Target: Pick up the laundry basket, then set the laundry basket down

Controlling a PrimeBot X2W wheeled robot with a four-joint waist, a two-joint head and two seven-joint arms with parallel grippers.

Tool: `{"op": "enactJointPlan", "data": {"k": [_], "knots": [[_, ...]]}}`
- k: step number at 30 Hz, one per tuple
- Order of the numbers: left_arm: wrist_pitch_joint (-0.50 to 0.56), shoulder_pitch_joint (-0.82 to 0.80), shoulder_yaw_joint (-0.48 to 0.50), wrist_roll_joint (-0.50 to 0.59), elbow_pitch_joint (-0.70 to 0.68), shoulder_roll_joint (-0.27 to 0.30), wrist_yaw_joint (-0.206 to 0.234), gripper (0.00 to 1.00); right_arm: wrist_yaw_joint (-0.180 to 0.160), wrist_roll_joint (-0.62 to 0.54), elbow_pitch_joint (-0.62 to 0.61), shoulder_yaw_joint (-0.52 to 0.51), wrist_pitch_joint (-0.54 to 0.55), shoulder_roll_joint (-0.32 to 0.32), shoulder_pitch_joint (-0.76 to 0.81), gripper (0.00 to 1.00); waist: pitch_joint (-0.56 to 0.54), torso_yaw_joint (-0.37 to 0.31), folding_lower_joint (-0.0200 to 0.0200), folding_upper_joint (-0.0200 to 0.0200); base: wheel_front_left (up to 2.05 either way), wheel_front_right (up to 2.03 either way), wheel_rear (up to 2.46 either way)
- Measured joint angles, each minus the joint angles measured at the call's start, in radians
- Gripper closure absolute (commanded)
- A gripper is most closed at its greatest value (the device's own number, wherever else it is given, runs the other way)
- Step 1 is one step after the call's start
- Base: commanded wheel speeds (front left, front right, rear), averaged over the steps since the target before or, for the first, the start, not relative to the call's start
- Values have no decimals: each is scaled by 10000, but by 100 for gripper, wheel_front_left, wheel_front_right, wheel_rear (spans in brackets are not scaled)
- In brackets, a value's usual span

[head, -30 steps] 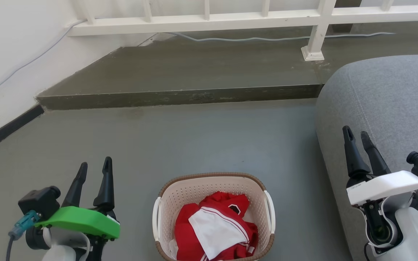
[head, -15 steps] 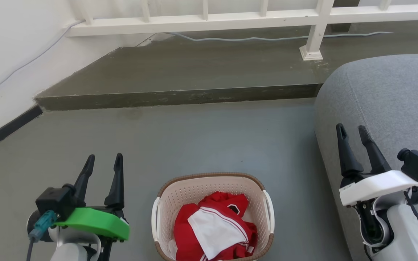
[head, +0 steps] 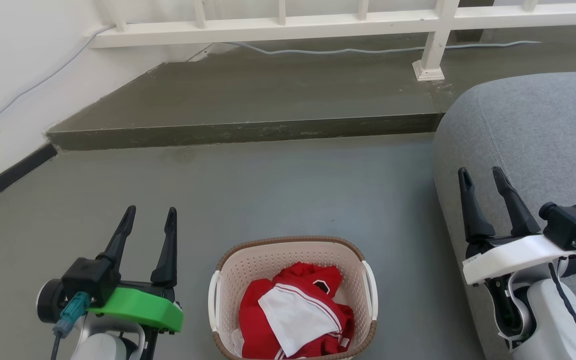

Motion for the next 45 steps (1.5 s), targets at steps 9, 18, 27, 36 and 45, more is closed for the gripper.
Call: {"op": "enactJointPlan", "data": {"k": [9, 18, 27, 36, 45], "knots": [[0, 0, 27, 2, -2, -27, -84, 0, 13, -29, 63, -115, 2, 117, -2, 0, 47, 8, 0, 0, 0, 0, 0], [0, 0, 73, 15, -8, -36, -90, 0, 90, -197, 148, -222, 0, 207, -17, 0, 85, -15, 0, 0, 0, 0, 0], [0, 3, 217, 13, -46, -58, -119, 0, 105, -291, 249, -228, 0, 263, -45, 0, 194, -95, 0, 0, 0, 0, 0], [0, -11, 263, -2, -92, -67, -176, 0, 184, -307, 305, -288, 0, 282, -202, 0, 705, -219, 0, 0, 0, 0, 0], [0, -340, 307, -105, 40, -73, -178, 0, 192, -307, 495, -360, 0, 286, -397, 0, 1427, -317, 0, 0, 0, 0, 0]]}}
